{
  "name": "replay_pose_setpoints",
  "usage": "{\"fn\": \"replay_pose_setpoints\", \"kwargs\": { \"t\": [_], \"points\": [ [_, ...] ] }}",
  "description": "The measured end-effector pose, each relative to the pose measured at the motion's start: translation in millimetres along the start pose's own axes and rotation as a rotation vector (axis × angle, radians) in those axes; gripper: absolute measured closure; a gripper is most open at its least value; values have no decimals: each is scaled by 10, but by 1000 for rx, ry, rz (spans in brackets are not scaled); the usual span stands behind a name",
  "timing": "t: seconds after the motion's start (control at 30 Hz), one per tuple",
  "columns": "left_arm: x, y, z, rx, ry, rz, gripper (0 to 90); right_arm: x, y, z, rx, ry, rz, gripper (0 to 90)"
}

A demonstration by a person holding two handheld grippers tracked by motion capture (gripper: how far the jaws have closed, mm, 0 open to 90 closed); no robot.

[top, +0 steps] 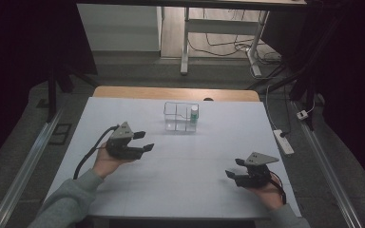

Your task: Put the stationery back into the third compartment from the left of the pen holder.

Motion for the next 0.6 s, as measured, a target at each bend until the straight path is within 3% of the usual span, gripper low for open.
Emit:
{"fn": "replay_pose_setpoints", "kwargs": {
  "t": [0.1, 0.2, 0.33, 0.6],
  "points": [
    [125, -39, 140, 32, -7, -15, 384, 2, -10, -1, 0, -4, 0, 344],
    [233, -50, 298, 42, 5, -55, 372, 7, -17, -6, -7, -10, 6, 344],
    [317, -63, 479, 63, 26, -77, 349, 9, -23, -12, -4, -20, 5, 343],
    [318, -35, 598, 80, 58, -87, 322, 28, -25, -31, 1, -37, 7, 344]
  ]
}}
Point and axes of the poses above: each handheld gripper's, and its own axes: x roughly backward along the jaws, z roughly out of its underside, y roughly to its left, the point moved 5 cm from there along -x, roughly forward along the jaws, and after that the axes turned 6 degrees about -y, right-handed, at the moved point
